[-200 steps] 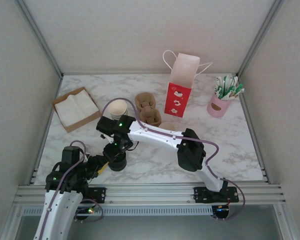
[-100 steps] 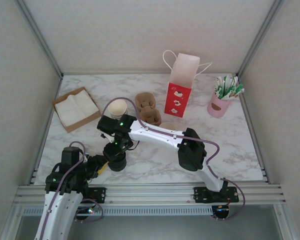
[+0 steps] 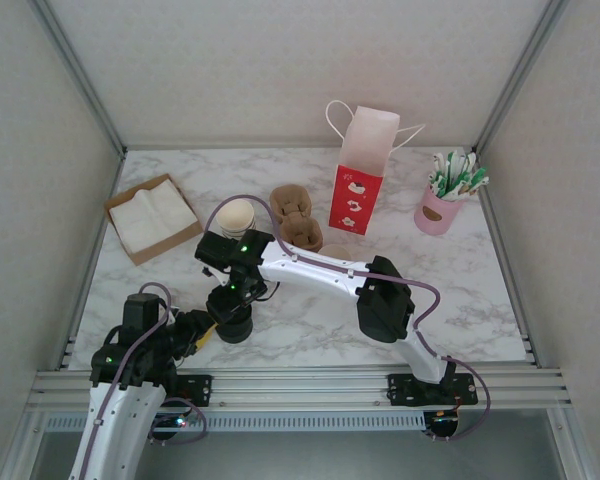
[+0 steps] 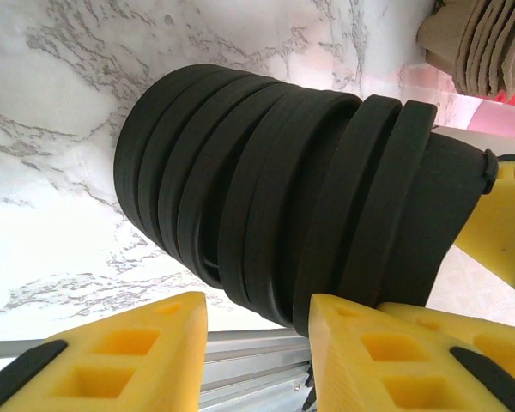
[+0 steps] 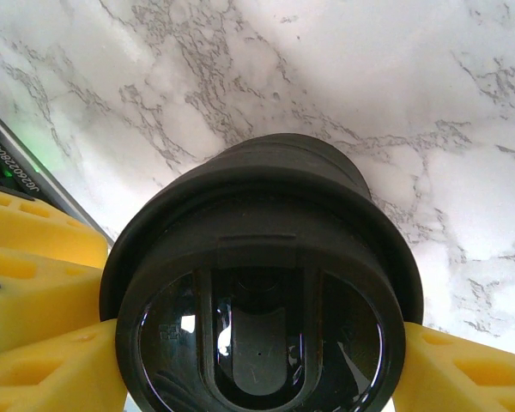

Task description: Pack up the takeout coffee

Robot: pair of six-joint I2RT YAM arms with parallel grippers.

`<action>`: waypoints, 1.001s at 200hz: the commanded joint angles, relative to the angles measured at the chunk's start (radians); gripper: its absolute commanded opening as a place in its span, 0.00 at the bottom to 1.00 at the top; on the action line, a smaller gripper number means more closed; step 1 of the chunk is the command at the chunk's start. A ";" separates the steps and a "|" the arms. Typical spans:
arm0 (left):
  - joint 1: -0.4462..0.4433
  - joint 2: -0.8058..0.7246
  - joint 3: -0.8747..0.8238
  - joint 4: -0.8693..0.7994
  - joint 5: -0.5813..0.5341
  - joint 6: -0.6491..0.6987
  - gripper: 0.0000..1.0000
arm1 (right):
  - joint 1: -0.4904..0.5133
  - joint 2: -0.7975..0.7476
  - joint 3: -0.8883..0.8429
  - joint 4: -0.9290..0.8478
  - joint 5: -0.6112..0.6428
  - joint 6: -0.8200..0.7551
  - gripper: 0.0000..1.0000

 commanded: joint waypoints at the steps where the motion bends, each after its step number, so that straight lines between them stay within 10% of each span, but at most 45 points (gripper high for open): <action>1: -0.006 -0.010 0.000 0.008 0.004 -0.001 0.32 | -0.005 -0.029 -0.023 -0.016 -0.033 0.015 0.74; 200: -0.006 0.001 -0.037 0.028 -0.010 -0.001 0.28 | -0.017 -0.071 -0.059 0.008 -0.066 0.024 0.73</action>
